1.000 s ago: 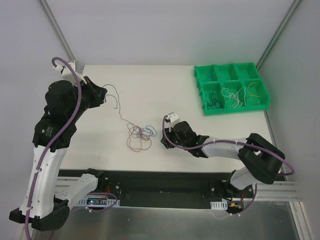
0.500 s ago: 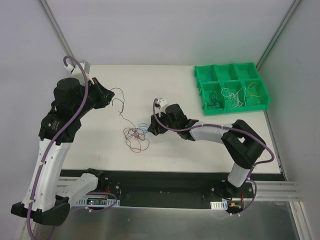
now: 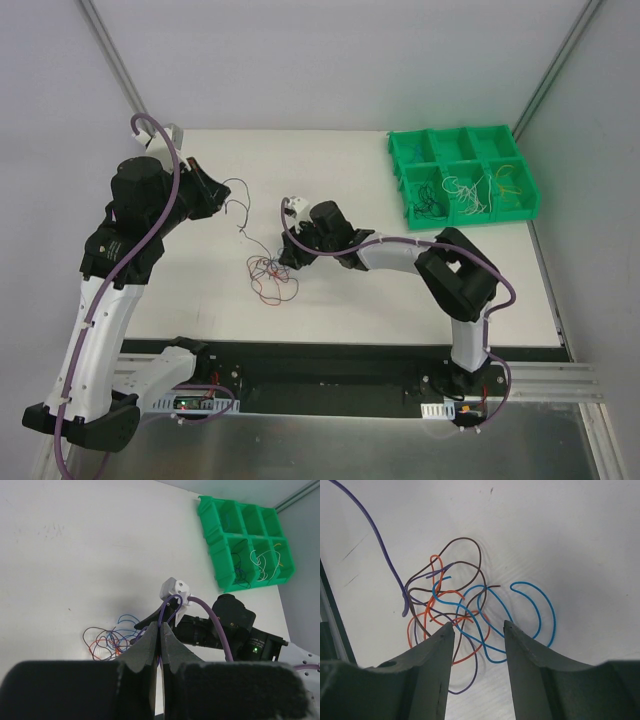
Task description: Untangle the cables
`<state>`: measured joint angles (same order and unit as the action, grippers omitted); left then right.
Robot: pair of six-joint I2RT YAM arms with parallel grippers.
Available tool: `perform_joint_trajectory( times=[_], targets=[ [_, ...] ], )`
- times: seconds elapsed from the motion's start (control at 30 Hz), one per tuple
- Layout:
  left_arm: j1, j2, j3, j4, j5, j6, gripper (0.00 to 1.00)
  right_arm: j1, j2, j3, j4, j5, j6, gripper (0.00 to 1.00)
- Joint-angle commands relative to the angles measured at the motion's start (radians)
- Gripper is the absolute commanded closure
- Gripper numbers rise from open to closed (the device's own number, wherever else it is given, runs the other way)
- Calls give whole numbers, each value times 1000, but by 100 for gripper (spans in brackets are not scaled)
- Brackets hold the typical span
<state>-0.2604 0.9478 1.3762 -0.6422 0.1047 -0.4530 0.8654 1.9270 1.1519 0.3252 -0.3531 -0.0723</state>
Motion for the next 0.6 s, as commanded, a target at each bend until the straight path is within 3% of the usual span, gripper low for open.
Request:
perform_joint_trajectory(
  times=[0.0, 0.2, 0.33, 0.4, 0.57],
  targets=[
    [4, -18, -3, 6, 20, 8, 100, 27, 33, 48, -5, -34, -15, 53],
    [4, -23, -3, 6, 15, 10, 100, 35, 56, 55, -9, 8, -3, 59],
    [4, -35, 10, -5, -22, 33, 100, 35, 8, 57, -61, 87, -4, 95],
    [3, -52, 43, -34, -139, 56, 100, 35, -77, 40, -121, 220, -1, 100],
    [4, -133, 113, -82, -553, 112, 100, 14, -432, -69, -271, 610, -3, 100]
  ],
)
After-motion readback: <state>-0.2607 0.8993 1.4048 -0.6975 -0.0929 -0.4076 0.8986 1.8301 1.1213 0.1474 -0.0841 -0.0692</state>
